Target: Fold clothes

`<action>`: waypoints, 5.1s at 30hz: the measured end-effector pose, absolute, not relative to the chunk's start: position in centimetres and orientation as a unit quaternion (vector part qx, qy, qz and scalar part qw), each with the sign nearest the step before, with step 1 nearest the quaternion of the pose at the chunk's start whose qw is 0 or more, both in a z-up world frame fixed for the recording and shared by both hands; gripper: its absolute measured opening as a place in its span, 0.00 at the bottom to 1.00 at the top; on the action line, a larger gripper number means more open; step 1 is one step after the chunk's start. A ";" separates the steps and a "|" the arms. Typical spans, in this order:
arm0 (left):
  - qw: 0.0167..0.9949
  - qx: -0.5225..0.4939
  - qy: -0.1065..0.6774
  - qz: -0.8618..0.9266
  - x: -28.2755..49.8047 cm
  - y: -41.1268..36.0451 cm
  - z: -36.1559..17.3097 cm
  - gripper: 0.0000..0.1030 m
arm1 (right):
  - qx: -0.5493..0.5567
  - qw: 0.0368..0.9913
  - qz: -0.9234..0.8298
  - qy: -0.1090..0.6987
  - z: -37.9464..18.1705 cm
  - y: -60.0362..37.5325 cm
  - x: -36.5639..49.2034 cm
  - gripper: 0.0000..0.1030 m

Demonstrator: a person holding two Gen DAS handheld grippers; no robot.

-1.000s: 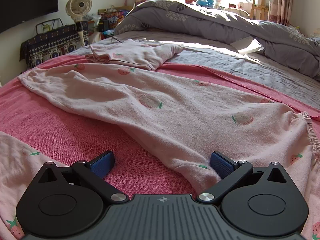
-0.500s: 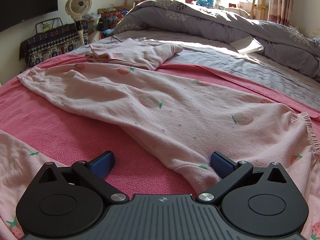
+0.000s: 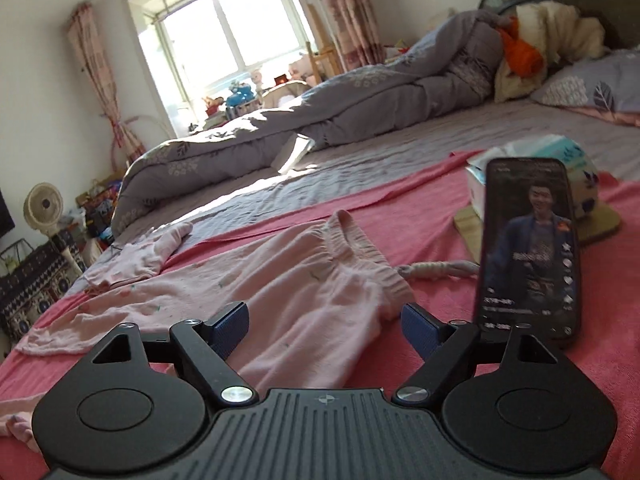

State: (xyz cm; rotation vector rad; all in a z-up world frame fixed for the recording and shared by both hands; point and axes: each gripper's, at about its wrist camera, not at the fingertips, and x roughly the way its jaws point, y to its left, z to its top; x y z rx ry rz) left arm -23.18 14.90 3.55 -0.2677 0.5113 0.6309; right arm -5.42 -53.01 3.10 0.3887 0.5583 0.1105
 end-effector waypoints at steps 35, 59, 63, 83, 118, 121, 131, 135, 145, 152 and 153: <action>0.939 -0.023 0.218 0.264 -27.3 13.2 6.3 0.85 | -0.367 0.864 0.333 0.090 -1.0 -27.2 -20.0 0.43; 0.928 -0.161 0.171 0.289 -24.7 11.6 3.2 0.92 | -0.285 0.845 0.418 0.172 1.6 -25.8 -21.0 0.39; 0.928 -0.102 0.207 0.293 -23.1 11.9 2.7 0.99 | -0.256 0.850 0.434 0.156 2.4 -26.4 -21.9 0.55; 0.963 -0.132 0.108 0.209 -20.7 12.3 9.6 0.26 | -0.129 0.932 0.307 0.146 5.6 -31.9 -17.3 0.70; 0.940 -0.177 0.099 0.275 -20.9 13.1 7.9 0.12 | -0.199 0.896 0.376 0.123 5.5 -25.6 -20.3 0.12; 0.929 -0.187 0.123 0.295 -21.1 14.7 7.0 0.12 | -0.144 0.922 0.327 0.151 5.8 -28.3 -18.3 0.22; 0.901 -0.241 0.179 0.313 -22.1 16.7 3.0 0.14 | 0.269 0.929 -0.059 0.249 2.3 -49.5 -7.2 0.45; 0.901 -0.246 0.169 0.315 -22.1 16.8 4.1 0.14 | 0.319 0.900 -0.051 0.293 -0.9 -50.2 -2.8 0.40; 0.912 -0.212 0.114 0.331 -24.6 17.4 8.6 0.14 | 0.268 0.940 -0.037 0.209 5.2 -51.2 -8.8 0.07; 0.898 -0.243 0.206 0.304 -23.7 17.3 4.5 0.28 | 0.084 0.937 -0.102 0.323 0.4 -50.2 -7.5 0.22; 0.896 -0.245 0.212 0.302 -23.7 17.2 4.1 0.42 | 0.037 0.945 -0.110 0.304 0.3 -49.2 -8.2 0.35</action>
